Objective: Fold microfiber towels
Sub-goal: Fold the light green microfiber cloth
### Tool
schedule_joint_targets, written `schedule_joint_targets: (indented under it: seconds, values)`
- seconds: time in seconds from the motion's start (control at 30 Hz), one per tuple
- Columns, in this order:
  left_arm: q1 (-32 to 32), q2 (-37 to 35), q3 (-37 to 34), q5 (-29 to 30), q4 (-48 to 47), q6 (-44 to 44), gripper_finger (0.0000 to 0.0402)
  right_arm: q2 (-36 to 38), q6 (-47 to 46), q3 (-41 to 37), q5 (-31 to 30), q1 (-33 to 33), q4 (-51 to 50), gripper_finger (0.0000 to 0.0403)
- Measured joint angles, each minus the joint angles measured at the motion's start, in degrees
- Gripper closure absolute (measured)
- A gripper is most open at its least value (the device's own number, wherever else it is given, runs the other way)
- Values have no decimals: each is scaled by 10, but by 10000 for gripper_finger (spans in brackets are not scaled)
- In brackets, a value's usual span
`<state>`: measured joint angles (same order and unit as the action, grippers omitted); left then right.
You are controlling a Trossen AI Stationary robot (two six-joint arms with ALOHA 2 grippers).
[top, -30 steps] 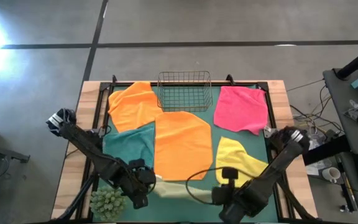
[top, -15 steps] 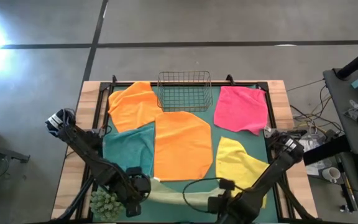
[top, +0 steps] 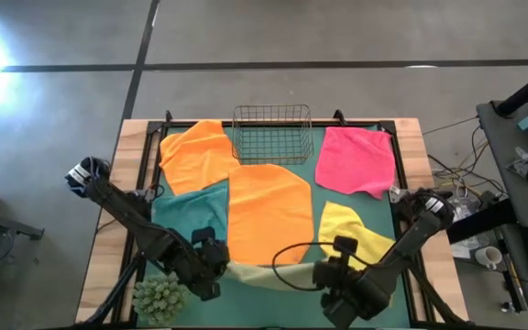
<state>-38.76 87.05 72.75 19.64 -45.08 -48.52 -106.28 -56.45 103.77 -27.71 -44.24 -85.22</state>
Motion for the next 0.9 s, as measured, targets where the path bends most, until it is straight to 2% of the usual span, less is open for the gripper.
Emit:
schedule_joint_targets:
  seconds: [0.1, 0.37, 0.5, 0.9]
  values:
    - [7, -14, 3, 19, -23, 0, 402, 3, 1, 0, -24, 5, -11, 394]
    - [9, -64, 2, 22, -35, -1, 402, 21, 9, 0, -40, 8, -10, 394]
    - [3, -54, 0, -39, -32, -6, 402, 17, 25, -4, -10, 5, 30, 394]
    - [-38, 40, -9, -114, 12, -6, 402, -24, 10, -23, 63, -22, 163, 394]
